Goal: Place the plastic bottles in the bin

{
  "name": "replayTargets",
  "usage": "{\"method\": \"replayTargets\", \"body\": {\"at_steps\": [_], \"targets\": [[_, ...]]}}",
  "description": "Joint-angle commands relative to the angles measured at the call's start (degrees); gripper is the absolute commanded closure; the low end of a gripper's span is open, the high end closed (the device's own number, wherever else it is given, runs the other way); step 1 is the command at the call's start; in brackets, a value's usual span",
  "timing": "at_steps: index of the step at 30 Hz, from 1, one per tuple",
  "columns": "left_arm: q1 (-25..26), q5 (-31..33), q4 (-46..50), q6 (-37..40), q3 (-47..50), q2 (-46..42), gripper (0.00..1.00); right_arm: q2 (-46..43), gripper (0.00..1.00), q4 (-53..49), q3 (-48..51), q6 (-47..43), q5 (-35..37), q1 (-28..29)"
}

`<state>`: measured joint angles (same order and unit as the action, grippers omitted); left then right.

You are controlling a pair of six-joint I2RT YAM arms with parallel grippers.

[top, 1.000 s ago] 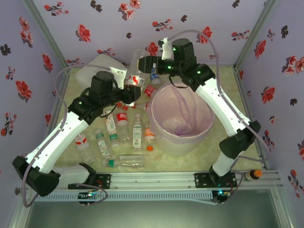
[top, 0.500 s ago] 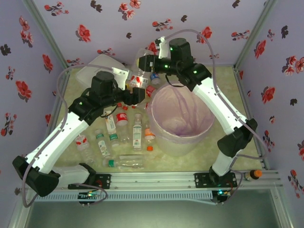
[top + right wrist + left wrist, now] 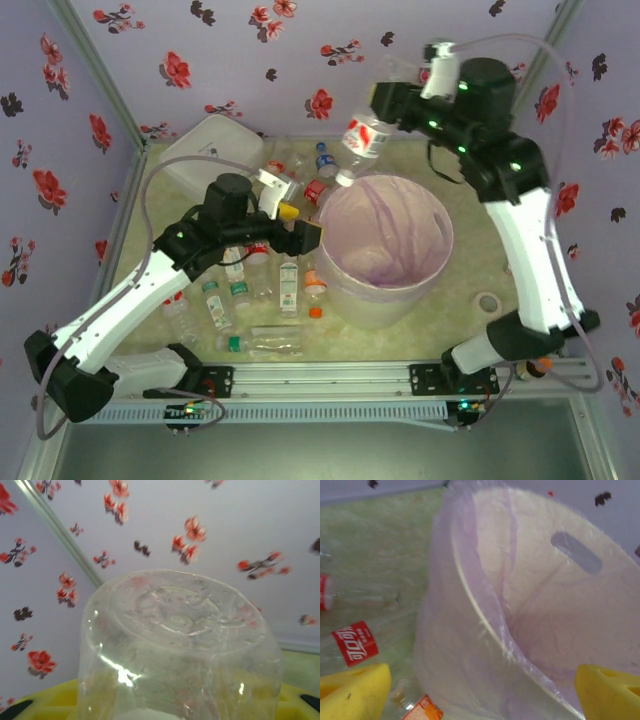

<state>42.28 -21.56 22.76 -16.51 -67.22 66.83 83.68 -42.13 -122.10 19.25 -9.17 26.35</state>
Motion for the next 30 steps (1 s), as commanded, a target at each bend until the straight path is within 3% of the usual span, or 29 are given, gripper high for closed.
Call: {"method": "replayTargets", "body": {"at_steps": [1,8,17,23,30], "targets": [[1.04,-4.37,-1.5,3.3,0.73,1.0,0.06,-3.93,0.63,-8.39,1.05,-5.97,7.8,0.04],[1.75,-8.15,-4.0,3.1,0.42,3.48,0.16,-4.44,0.74,-21.41,6.45,-11.63,9.99,1.62],[2.56,-7.98,-5.95,4.04,2.46,5.91,0.25,4.49,0.81,-32.24,11.69,-17.38,17.69,8.9],[2.6,-7.15,-8.07,3.77,2.89,6.83,0.25,5.77,0.81,-27.44,23.89,-14.97,14.27,9.8],[2.41,-5.88,-10.69,2.21,4.17,7.53,0.25,4.15,0.78,-14.52,38.35,-11.76,12.17,9.88]]}}
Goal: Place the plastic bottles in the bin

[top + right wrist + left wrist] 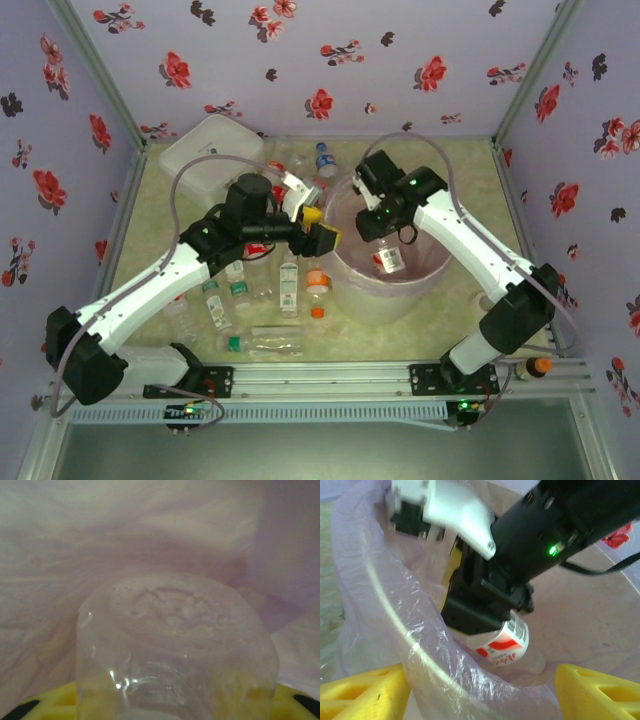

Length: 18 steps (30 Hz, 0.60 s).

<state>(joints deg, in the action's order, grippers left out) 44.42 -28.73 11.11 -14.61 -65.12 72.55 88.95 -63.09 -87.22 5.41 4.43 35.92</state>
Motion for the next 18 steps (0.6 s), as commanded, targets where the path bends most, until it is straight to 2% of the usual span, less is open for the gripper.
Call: {"method": "replayTargets", "body": {"at_steps": [1,5,9,14,18], "targets": [[0.28,1.53,0.29,-0.01,2.34,1.87,0.25,-1.34,0.8,8.79,5.57,2.62,-1.19,0.36],[0.02,2.05,-2.85,-0.97,3.12,2.05,0.25,-2.72,0.83,18.63,13.27,3.82,1.45,-0.12],[-0.31,3.05,-3.4,-1.47,2.47,2.76,0.21,-3.92,0.84,26.02,19.22,4.09,5.47,-2.91],[-1.58,4.08,-2.5,-1.73,0.31,3.27,0.15,-4.18,0.83,30.86,21.73,4.52,7.9,-7.76],[-4.59,5.13,-1.25,-3.13,-2.2,2.82,0.11,-3.65,0.82,31.87,20.31,2.77,9.37,-12.01]]}}
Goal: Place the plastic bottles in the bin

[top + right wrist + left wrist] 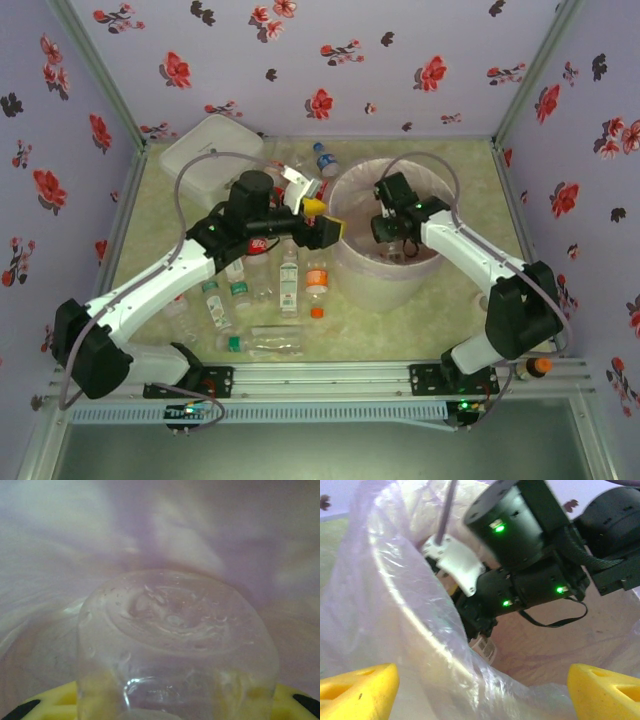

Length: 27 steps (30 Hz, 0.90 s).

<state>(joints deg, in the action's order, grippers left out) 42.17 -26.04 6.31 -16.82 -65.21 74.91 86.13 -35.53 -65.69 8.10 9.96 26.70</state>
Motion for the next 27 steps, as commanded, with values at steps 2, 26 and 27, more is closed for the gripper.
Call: {"method": "replayTargets", "body": {"at_steps": [2,26,27], "targets": [[-4.56,3.1,4.28,-1.98,-2.92,-0.15,0.1,0.38,0.81,2.76,-3.44,-0.77,4.32,-5.08],[-18.55,26.73,19.72,-5.67,-9.7,10.54,0.12,-0.77,0.1,-11.26,-18.39,-0.11,-0.59,-15.74],[-18.69,26.83,19.55,-5.33,-10.35,12.05,0.12,-1.4,0.06,-12.76,-19.4,0.14,-0.67,-15.72]]}}
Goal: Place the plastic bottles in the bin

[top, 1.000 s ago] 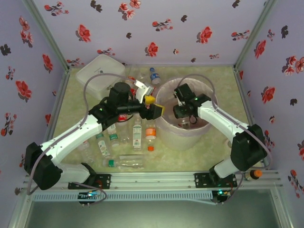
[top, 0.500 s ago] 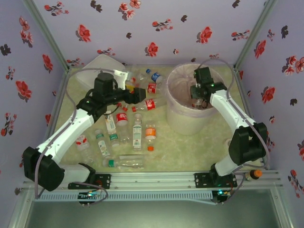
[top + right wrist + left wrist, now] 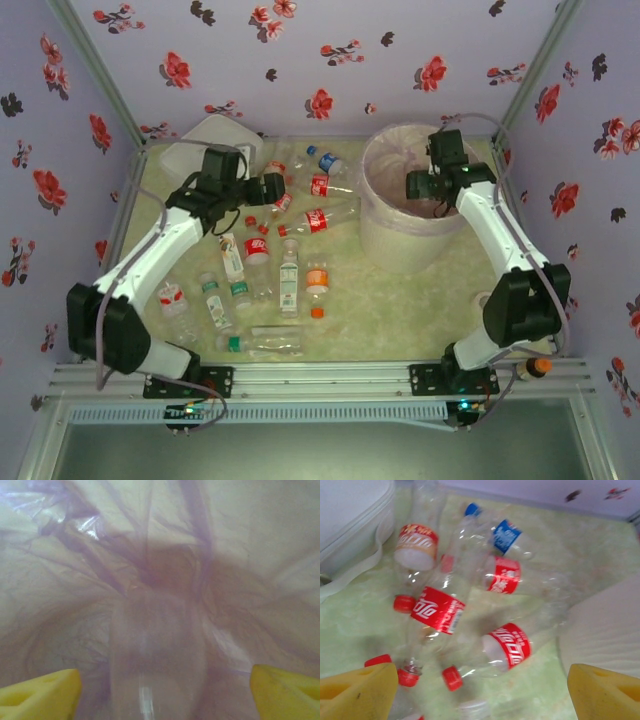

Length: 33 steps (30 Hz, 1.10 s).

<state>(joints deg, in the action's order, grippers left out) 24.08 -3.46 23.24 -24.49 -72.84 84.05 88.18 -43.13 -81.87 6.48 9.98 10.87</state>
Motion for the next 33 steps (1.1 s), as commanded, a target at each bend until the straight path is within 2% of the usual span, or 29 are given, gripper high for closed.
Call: {"method": "replayTargets", "body": {"at_steps": [1,3,8,10,13,18,21,27,33], "targets": [[-0.64,4.41,2.51,2.55,-3.32,4.23,0.12,-4.02,0.03,-6.3,-4.3,2.06,-0.75,0.06],[-0.62,4.41,2.16,3.45,-4.68,7.17,0.14,-5.71,0.0,-8.36,-6.16,2.59,-0.84,0.04],[-0.62,6.06,1.54,8.12,-7.75,14.09,0.18,-10.58,0.0,-12.58,-9.76,3.9,-2.2,0.1],[-0.65,6.72,1.54,10.78,-9.31,17.13,0.18,-13.18,0.0,-12.32,-9.99,4.86,-5.41,-0.12],[-0.59,7.23,2.01,14.19,-12.09,22.37,0.2,-17.41,0.0,-9.4,-9.45,7.63,-14.03,-0.73],[-0.07,8.9,2.33,16.72,-15.24,28.92,0.23,-22.75,0.0,-4.98,-8.74,12.13,-18.71,-0.77],[0.44,11.08,2.21,17.77,-16.23,31.31,0.24,-25.57,0.0,-2.71,-7.56,13.53,-19.47,-0.79],[1.1,11.44,1.31,18.31,-18.56,35.67,0.28,-27.83,0.01,-2.07,-6.06,13.93,-20.02,-0.78],[1.42,11.48,2.28,18.17,-19.93,37.17,0.41,-28.62,0.01,-3.19,-6.15,13.17,-18.96,-0.81]]}}
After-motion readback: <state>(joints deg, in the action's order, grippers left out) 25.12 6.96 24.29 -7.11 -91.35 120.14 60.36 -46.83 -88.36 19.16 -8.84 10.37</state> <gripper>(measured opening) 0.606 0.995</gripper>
